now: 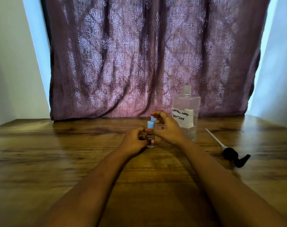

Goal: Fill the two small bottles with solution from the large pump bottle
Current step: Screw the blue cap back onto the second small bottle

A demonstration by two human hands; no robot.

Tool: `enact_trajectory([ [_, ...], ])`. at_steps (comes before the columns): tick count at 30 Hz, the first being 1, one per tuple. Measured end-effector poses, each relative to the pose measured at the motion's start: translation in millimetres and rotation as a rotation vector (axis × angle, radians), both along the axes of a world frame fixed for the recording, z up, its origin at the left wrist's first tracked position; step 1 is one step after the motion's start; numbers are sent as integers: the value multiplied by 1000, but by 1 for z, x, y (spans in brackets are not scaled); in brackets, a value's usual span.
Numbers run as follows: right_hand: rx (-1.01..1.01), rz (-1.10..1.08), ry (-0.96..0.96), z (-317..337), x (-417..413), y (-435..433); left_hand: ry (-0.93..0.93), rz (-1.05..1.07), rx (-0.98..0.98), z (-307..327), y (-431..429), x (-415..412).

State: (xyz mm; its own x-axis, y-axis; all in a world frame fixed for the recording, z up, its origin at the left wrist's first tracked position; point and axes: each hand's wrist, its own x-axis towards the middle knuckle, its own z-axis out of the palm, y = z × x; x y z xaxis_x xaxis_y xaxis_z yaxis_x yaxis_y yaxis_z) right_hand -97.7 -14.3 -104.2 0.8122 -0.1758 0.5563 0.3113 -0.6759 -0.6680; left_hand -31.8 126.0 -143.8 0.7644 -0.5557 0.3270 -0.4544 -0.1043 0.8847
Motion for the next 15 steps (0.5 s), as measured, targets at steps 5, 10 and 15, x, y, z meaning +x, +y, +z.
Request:
enact_trajectory([
  [5, 188, 173, 88, 5, -5, 0, 9, -4, 8, -2, -1, 3],
  [10, 74, -26, -29, 5, -5, 1, 40, -3, -20, -3, -3, 3],
  [15, 163, 150, 75, 5, -6, -2, 12, 0, 10, -1, -1, 3],
])
